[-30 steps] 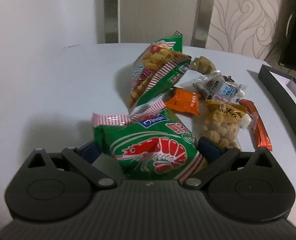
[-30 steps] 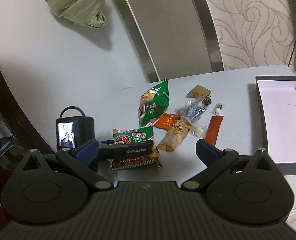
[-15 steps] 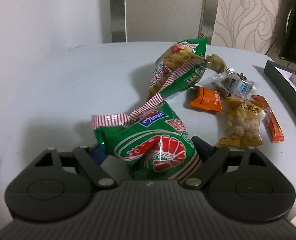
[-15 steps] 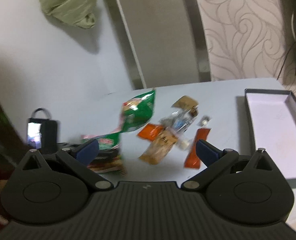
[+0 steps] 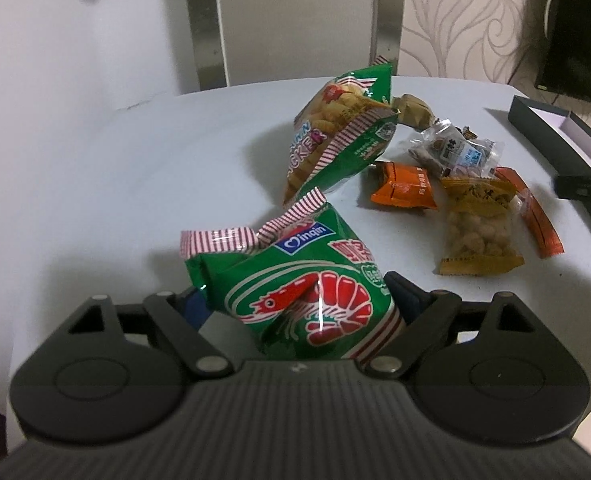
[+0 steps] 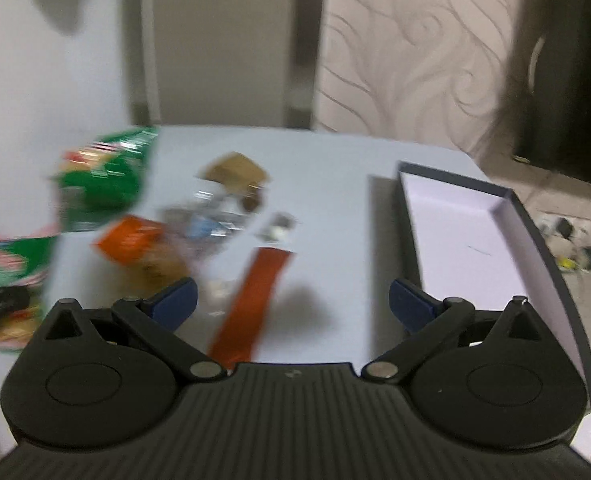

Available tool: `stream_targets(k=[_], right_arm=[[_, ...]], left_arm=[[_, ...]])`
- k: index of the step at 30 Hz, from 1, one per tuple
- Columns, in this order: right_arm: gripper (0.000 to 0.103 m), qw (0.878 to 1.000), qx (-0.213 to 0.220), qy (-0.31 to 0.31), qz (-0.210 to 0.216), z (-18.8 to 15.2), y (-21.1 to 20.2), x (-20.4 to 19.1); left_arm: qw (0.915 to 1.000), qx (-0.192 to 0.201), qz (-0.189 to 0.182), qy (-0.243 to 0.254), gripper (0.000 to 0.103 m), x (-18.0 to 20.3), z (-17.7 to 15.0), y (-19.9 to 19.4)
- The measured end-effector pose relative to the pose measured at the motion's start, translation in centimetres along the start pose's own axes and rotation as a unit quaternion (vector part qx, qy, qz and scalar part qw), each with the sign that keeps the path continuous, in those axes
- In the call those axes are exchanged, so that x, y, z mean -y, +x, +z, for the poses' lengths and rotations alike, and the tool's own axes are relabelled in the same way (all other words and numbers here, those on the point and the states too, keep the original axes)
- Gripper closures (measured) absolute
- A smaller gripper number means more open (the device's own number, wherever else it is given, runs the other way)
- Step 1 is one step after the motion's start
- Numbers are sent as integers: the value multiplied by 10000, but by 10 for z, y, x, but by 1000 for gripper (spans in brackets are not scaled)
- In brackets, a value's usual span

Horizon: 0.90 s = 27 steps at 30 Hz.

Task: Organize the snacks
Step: 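Grasp the green shrimp-cracker bag with the left gripper, then grasp the orange-red stick snack with the right gripper while the left holds the shrimp bag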

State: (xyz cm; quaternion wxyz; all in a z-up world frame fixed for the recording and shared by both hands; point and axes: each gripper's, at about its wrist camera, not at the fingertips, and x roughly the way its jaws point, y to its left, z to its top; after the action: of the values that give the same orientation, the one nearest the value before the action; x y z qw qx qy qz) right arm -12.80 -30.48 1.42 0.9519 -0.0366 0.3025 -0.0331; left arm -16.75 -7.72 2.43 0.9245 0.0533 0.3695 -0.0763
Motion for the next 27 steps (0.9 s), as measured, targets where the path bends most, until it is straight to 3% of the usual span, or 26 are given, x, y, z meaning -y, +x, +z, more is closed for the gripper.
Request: stream_targets(k=[3, 5, 13, 17, 21, 27], right_arm=[[13, 9982, -260, -265, -467, 4, 33, 1], [13, 9972, -414, -324, -539, 6, 47, 0], [14, 9950, -619, -668, 398, -8, 40, -41], [15, 9970, -637, -368, 241, -5, 43, -27], [30, 9973, -704, -68, 171, -1, 48, -9], [31, 9974, -677, -18, 250, -2, 50, -11]], left_arm=[[10000, 28, -24, 84, 13, 0, -1, -1], [9999, 9, -83, 69, 12, -2, -1, 0], [9997, -49, -217, -44, 11, -8, -1, 2], [9997, -46, -233, -67, 9, -8, -2, 4], [9995, -91, -263, -156, 7, -10, -2, 7], [9991, -124, -285, -273, 5, -12, -4, 7]])
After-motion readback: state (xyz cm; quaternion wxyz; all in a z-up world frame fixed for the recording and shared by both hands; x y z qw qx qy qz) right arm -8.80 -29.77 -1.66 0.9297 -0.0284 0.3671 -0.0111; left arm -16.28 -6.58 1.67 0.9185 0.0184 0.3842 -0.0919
